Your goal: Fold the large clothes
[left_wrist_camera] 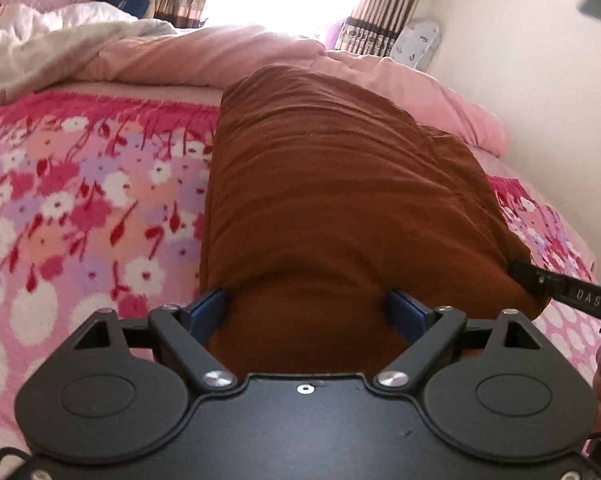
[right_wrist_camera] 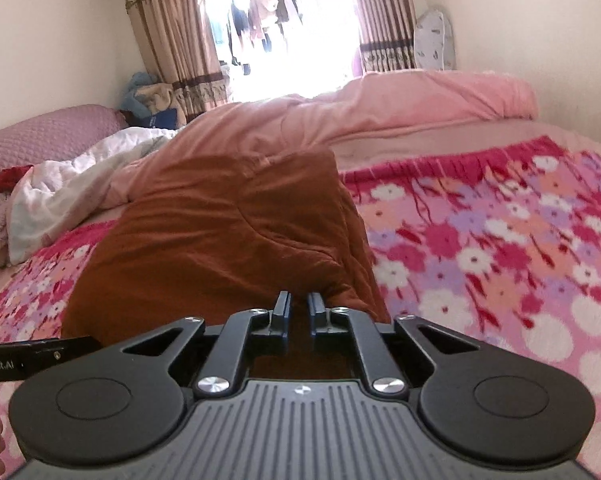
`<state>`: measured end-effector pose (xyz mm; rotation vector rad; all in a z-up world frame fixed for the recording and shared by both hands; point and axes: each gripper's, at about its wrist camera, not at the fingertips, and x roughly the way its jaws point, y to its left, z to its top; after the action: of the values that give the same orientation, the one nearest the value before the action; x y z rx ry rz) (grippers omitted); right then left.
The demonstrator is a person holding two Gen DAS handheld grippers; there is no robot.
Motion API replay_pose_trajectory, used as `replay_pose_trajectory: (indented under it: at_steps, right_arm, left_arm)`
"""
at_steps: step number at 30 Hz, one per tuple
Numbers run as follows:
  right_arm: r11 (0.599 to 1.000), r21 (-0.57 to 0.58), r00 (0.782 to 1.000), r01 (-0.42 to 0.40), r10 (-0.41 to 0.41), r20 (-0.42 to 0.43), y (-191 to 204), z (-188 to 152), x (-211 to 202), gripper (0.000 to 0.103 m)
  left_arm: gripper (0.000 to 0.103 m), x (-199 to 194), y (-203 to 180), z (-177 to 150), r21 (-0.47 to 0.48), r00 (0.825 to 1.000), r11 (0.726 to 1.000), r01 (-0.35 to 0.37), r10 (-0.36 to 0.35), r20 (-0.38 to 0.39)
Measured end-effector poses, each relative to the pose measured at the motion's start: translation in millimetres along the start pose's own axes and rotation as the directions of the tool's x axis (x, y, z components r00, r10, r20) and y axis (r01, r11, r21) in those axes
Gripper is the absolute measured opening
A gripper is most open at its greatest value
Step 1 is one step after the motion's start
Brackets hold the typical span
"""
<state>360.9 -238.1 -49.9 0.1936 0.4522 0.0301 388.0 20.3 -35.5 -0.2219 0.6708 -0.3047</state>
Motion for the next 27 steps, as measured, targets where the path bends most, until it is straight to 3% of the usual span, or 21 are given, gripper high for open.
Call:
replay_pose_trajectory:
  at_steps: [5, 8, 10, 12, 18, 19, 21, 22, 24, 27]
  right_arm:
    - [1.000, 0.015, 1.000, -0.008, 0.008, 0.014, -2.3, -4.9, -1.7, 0.003]
    - [0.997, 0.059, 0.996, -0.043, 0.038, 0.084, -6.9, -3.8, -21.3, 0.025]
    - [0.995, 0.097, 0.992, -0.036, 0.023, 0.127, -10.4, -4.2, -32.7, 0.058]
    - [0.993, 0.116, 0.990, 0.001, -0.017, 0.143, -11.9, -4.6, -37.8, 0.073]
    - [0.983, 0.186, 0.999, -0.011, 0.001, 0.054, -22.2, -11.2, -18.8, 0.069]
    - [0.982, 0.190, 0.998, -0.012, 0.002, 0.055, -23.0, -11.4, -18.2, 0.065]
    - [0.983, 0.183, 0.999, -0.007, 0.000, 0.040, -24.0, -9.9, -14.6, 0.058]
    - [0.983, 0.183, 1.000, -0.004, -0.002, 0.031, -24.7, -10.3, -13.3, 0.049]
    - [0.981, 0.195, 1.000, -0.020, 0.016, 0.020, -26.7, -10.3, -11.0, 0.033]
    - [0.988, 0.153, 0.999, -0.002, -0.006, 0.052, -21.0, -3.3, -18.0, 0.022]
  left_arm:
    - [0.088, -15.3, 4.5, -0.4, -0.001, 0.999, 0.999, 0.033, -0.033, 0.035]
    - [0.088, -34.6, 13.6, -9.4, 0.016, 0.998, 1.000, 0.016, -0.017, 0.054]
    - [0.088, -39.9, 17.2, -16.5, 0.040, 0.999, 0.999, -0.009, 0.007, 0.044]
    - [0.083, -38.9, 19.1, -23.5, 0.065, 0.999, 0.997, -0.029, 0.027, 0.030]
    - [0.078, -22.4, 12.5, -33.2, 0.110, 0.996, 0.990, -0.084, 0.081, 0.033]
    - [0.072, -20.1, 11.7, -34.1, 0.116, 0.995, 0.988, -0.098, 0.095, 0.035]
    - [0.025, -11.9, 15.4, -32.9, 0.105, 0.997, 0.991, -0.080, 0.080, 0.004]
    - [0.025, -9.1, 20.0, -31.6, 0.071, 0.999, 0.997, -0.040, 0.041, -0.015]
    - [0.022, -11.3, 21.8, -29.5, 0.064, 0.999, 0.997, -0.038, 0.039, -0.008]
    - [0.021, -23.6, 26.9, -23.8, 0.031, 1.000, 0.999, -0.025, 0.025, 0.017]
